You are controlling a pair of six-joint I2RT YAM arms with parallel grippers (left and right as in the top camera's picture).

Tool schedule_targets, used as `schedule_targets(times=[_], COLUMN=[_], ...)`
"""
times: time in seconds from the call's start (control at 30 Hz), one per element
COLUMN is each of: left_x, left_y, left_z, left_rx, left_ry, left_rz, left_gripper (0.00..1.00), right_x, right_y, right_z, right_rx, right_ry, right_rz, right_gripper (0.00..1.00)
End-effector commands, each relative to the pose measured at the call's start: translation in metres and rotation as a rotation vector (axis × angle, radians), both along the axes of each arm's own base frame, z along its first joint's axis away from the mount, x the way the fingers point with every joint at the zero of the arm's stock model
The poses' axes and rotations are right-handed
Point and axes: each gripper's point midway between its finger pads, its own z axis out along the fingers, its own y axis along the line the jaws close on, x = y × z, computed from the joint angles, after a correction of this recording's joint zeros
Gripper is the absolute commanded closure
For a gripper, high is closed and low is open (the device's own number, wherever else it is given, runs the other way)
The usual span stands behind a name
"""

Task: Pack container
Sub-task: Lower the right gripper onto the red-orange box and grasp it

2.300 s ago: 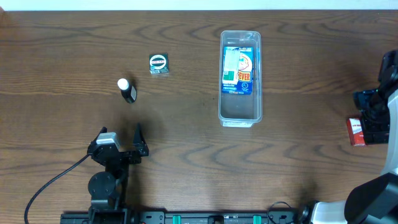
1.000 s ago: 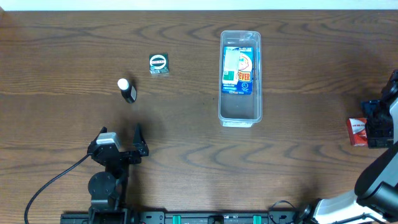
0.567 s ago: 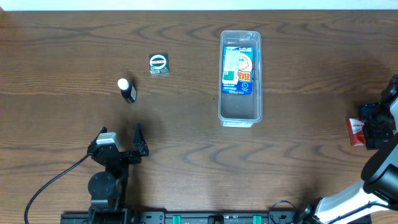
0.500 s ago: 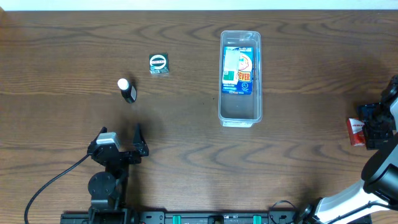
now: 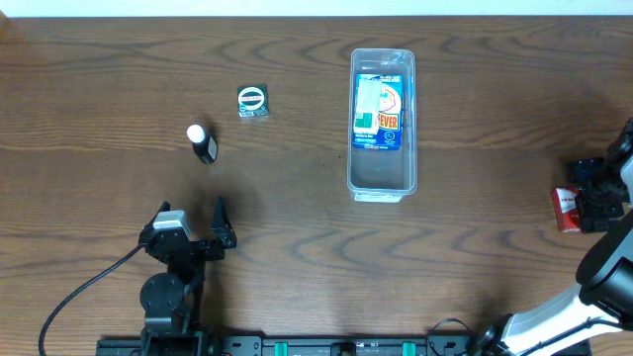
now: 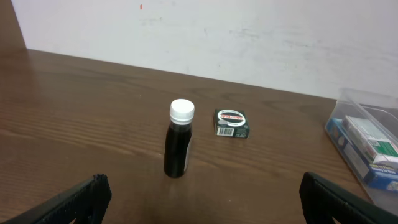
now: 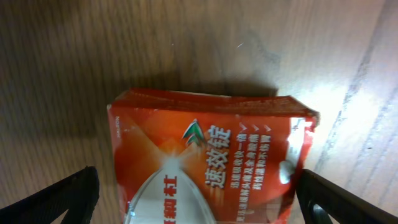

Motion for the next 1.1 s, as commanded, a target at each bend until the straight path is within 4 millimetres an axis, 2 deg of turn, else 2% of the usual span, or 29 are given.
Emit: schedule_targets(times=[0.0,0.23,0.47,0.87,1.0,1.07], left_x=[-0.001,-0.001,-0.001,-0.001,-0.001,-0.001], left_y=[0.004,0.004,0.004,0.004,0.004,0.004], left_z=[-0.019,-0.019,-0.019,-0.019,-0.019,-0.019], left_rx=[0.011,0.011,0.011,0.011,0.011,0.011], left_ry=[0.057,0.057,0.057,0.057,0.057,0.057], left_rz=[0.022,0.022,0.022,0.022,0.022,0.022], left_gripper=[0.02,0.02,0.02,0.02,0.02,0.02], right_x=[-0.002,-0.013,-0.020,-0.020,-0.021,-0.022], right_y=[0.002,-0.001,0.003,0.003,0.002,0.002], right_z=[-0.006,-0.006,-0.021,-0.024,-0.024,-0.024], right_rx=[0.025,-0.004,-0.001,-0.006,-0.009,-0.012], right_ry=[0.006,0.054,0.057,0.051,0.054,0.056], right_rz=[0.013,-0.019,-0.025,-0.026,-0.026,-0.024], right_gripper=[0.01,0.01,0.01,0.01,0.10,0.11])
